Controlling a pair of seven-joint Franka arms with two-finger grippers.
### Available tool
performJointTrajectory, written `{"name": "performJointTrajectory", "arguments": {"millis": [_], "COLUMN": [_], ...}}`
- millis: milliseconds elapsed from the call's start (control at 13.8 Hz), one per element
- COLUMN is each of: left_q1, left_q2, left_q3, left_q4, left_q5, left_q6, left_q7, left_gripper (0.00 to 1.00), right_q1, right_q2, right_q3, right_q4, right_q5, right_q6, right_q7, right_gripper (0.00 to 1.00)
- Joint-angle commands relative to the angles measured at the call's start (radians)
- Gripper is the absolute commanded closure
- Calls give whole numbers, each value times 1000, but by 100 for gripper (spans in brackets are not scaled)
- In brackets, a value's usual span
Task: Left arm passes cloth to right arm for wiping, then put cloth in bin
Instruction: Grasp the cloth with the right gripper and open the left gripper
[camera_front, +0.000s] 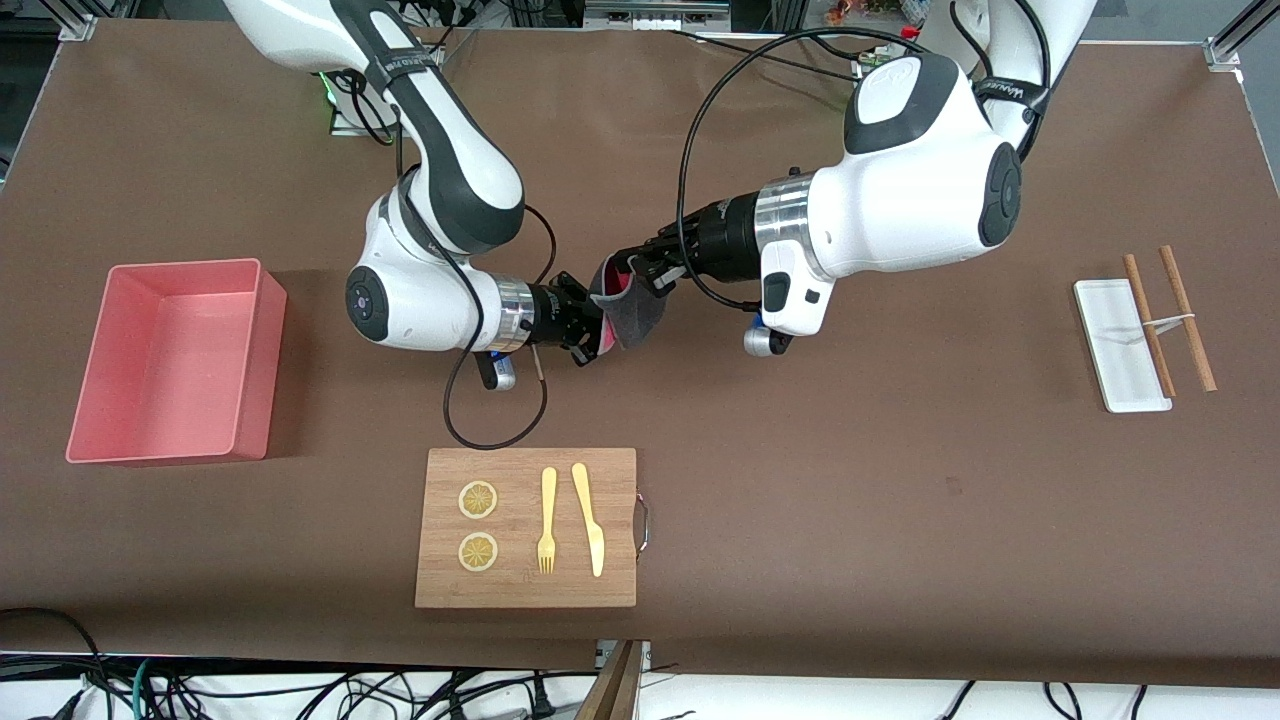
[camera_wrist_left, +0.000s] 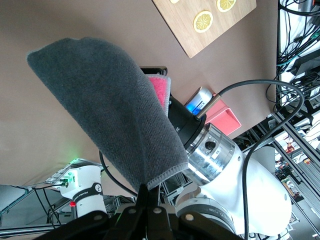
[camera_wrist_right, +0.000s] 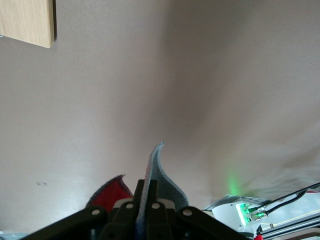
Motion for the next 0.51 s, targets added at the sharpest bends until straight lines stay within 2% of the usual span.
{"name": "performJointTrajectory", "arguments": {"millis": [0,436], "left_q1": [4,30], "left_q2": [4,-5], "left_q3": [-2,-3], "left_q4": [19,19], "left_q5": [-32,-30], "left_q6": [-3,-16], "left_q7": [27,21], "left_gripper": [1,0], "right_q1": [-14,-23], "right_q2": [6,11], "right_q3": [3,3], "right_q4": [17,37], "right_q5": [19,-1], "right_q6": [-15,-12], "right_q7": [-2,-69], "right_gripper": [100,100]}}
